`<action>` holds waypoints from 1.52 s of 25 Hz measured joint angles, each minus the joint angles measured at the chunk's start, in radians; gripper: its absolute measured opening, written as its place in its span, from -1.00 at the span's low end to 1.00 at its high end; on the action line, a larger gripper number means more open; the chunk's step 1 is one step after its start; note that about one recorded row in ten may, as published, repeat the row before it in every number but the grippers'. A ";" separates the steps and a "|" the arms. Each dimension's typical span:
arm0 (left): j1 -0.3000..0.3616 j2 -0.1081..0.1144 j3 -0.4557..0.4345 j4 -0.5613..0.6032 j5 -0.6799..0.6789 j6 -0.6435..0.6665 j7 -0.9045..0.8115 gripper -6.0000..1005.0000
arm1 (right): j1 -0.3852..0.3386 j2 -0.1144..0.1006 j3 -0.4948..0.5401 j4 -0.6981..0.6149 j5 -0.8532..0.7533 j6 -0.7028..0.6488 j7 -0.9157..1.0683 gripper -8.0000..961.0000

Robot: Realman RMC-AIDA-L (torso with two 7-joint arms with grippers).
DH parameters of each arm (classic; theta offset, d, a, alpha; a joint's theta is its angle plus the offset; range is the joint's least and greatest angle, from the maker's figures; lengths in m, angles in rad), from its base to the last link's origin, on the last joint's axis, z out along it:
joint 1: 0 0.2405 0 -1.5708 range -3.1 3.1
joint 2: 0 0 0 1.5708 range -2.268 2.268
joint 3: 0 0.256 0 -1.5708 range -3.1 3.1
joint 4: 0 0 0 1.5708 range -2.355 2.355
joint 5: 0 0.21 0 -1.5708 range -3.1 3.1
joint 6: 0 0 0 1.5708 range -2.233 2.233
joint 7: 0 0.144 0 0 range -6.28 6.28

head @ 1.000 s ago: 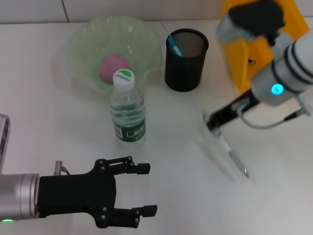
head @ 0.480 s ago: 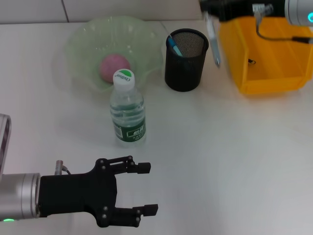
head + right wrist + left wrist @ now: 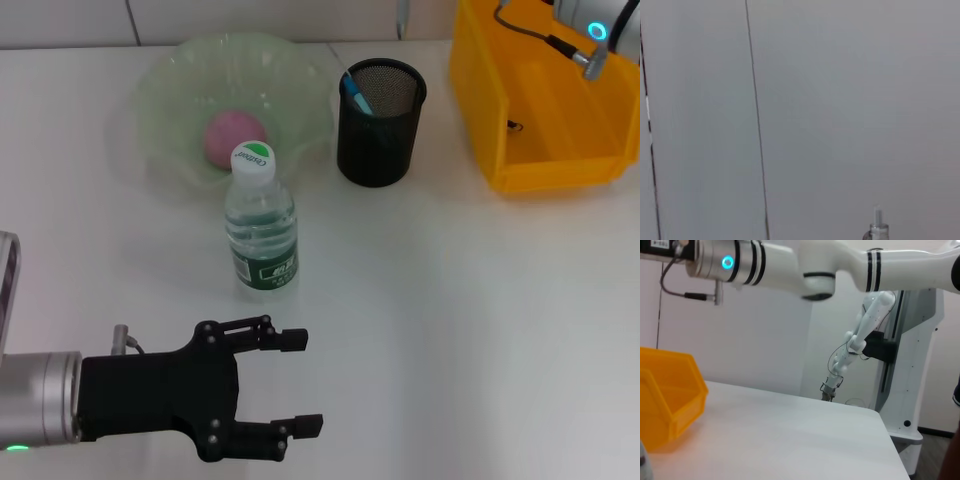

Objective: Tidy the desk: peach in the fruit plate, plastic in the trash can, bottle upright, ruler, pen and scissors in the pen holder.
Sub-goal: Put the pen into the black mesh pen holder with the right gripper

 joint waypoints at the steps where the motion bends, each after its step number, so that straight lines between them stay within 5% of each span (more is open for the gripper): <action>1: 0.000 0.000 0.000 0.000 0.000 0.000 0.000 0.62 | 0.013 0.000 0.001 0.046 0.075 -0.012 -0.090 -0.73; 6: -0.003 -0.001 -0.003 -0.001 -0.001 0.002 0.001 0.62 | 0.089 0.000 0.003 0.264 0.277 -0.069 -0.338 -0.73; 13: -0.011 -0.003 -0.003 -0.001 -0.002 0.014 0.005 0.62 | 0.141 0.005 0.003 0.390 0.288 -0.073 -0.434 -0.73; 38: -0.014 -0.003 -0.003 -0.012 -0.003 0.013 0.008 0.62 | 0.179 0.011 -0.016 0.534 0.293 -0.075 -0.542 -0.73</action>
